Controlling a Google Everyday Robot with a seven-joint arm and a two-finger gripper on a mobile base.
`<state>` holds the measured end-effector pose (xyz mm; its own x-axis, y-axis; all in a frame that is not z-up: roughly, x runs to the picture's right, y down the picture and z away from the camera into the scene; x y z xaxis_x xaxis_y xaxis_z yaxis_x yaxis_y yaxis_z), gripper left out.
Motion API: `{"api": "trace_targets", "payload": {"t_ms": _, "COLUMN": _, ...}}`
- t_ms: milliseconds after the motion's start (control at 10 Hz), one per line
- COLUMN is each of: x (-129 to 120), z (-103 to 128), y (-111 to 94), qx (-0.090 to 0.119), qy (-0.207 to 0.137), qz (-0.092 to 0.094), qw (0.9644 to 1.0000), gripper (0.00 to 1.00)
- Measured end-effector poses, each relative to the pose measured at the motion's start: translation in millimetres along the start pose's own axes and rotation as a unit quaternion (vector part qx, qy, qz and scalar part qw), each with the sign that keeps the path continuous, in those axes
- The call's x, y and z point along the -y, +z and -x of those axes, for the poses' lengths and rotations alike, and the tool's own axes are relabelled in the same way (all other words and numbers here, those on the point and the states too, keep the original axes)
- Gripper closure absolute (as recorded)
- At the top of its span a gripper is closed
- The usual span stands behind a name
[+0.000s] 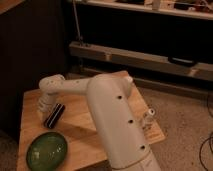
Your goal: Push the eraser across the table
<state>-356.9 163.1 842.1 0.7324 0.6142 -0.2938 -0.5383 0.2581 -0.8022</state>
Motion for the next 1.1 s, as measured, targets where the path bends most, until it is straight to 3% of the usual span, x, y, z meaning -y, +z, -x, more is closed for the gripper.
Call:
{"api": "trace_targets", "payload": {"t_ms": 200, "x": 1.5, "z": -8.8, "y": 0.7, "qx": -0.019, "qy": 0.006, "qz": -0.008, "qw": 0.9998, "gripper": 0.99}}
{"api": "trace_targets", "payload": {"t_ms": 600, "x": 13.4, "z": -20.7, "y": -2.6, "qx": -0.048, "qy": 0.028, "qz": -0.042, "qw": 0.9976, "gripper": 0.99}}
{"api": "trace_targets", "payload": {"t_ms": 1100, "x": 29.1, "z": -19.7, "y": -2.6, "qx": -0.045, "qy": 0.065, "qz": -0.062, "qw": 0.995, "gripper": 0.99}}
